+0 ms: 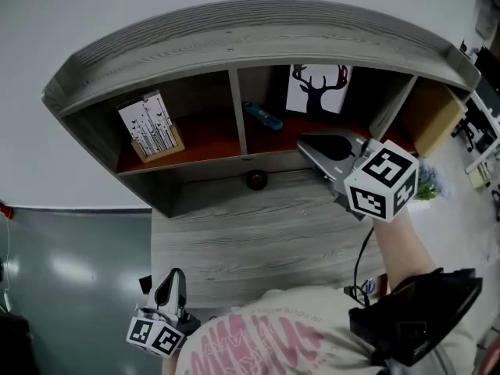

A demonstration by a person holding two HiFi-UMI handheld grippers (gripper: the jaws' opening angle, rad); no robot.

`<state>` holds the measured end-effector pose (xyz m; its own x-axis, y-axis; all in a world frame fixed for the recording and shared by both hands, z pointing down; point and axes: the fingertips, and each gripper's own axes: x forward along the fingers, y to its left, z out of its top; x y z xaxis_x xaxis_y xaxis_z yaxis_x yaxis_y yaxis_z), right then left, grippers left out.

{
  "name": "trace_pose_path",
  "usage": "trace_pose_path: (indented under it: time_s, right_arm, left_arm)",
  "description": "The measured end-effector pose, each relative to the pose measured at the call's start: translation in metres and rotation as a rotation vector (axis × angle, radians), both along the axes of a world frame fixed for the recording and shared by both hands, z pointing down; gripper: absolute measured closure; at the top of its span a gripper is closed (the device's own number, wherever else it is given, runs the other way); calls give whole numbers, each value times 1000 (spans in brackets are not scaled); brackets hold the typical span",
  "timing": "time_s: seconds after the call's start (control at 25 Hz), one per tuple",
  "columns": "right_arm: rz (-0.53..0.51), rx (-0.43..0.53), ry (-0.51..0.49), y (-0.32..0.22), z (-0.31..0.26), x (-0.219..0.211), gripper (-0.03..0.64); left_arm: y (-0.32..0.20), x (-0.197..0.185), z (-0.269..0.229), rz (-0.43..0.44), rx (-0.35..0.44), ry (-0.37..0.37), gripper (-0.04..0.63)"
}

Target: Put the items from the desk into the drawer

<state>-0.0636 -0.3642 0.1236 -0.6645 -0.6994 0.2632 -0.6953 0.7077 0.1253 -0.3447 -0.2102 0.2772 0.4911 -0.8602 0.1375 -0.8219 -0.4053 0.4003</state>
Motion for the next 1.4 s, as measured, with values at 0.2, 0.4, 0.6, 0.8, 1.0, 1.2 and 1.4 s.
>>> trace_pose_path:
  time_s: [0.2,0.4,0.6,0.8,1.0,1.2,1.4]
  right_arm:
    - [61,-101,42,-35,14,-8,611]
    - [129,-199,82,-61,33,-11,555]
    - [166,-258,161,-78,43,-14,490]
    - [184,-360,168,-90,53,-12,441]
    - [198,-431,169,-99,58,-12,411]
    - [194,-455,224,-105,64,-15,410]
    - [175,-480,236,-109,67,-21,433]
  left_arm:
    - [-38,-9,-11,123,11,1,575]
    - [-62,-30,-16,165,25,-2,575]
    - [-80,-41,-7,197,6,3,575]
    - [-92,-38,2,240,-18,1,576]
    - [-102,-35,8,270,-29,3,575]
    - [-104,-35,13,275,-40,11,576]
    - [-100,-37,21,264,-62,18,575]
